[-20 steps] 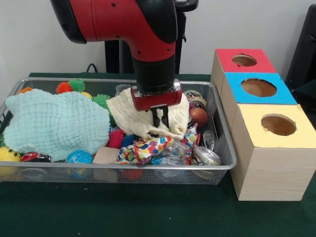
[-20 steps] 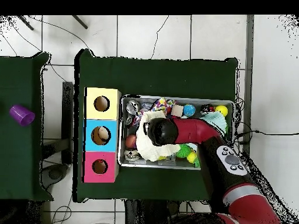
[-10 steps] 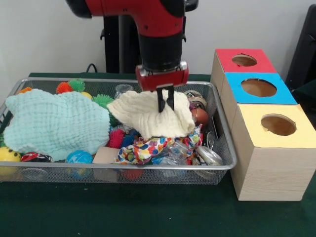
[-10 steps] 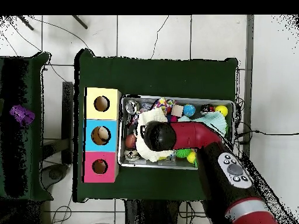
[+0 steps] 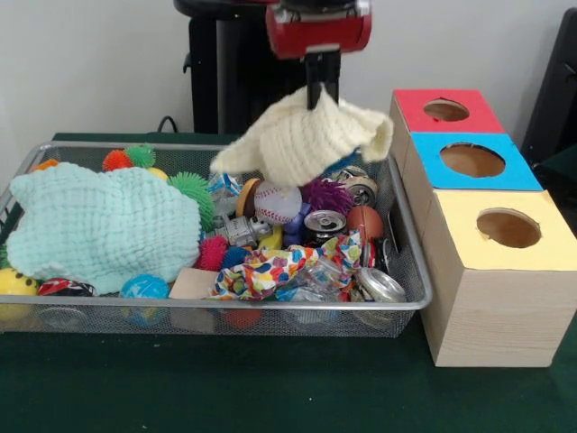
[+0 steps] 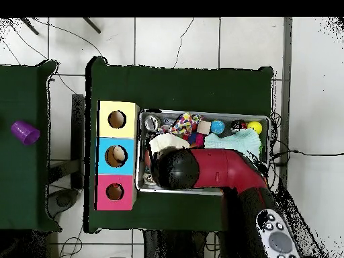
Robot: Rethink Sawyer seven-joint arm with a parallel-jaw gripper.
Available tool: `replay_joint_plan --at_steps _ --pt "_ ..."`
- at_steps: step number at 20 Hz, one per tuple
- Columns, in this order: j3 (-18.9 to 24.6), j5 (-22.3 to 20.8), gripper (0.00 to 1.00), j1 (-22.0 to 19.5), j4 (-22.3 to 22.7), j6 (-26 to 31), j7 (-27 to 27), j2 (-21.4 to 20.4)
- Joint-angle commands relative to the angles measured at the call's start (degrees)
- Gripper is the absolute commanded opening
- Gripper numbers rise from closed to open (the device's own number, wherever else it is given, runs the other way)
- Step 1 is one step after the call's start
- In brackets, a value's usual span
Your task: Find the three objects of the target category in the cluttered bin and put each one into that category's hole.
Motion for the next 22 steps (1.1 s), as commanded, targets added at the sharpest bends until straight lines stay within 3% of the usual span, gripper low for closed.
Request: replay_joint_plan --at_steps 1,9,22 --pt "0.17 5.86 0.00 2.38 5.40 13.49 1.73 -14.35" --pt "-0.16 9.64 0.00 2.13 8.16 14.26 0.40 -17.27" --pt "-0.70 9.46 0.00 4.74 8.08 14.45 3.80 -17.28"
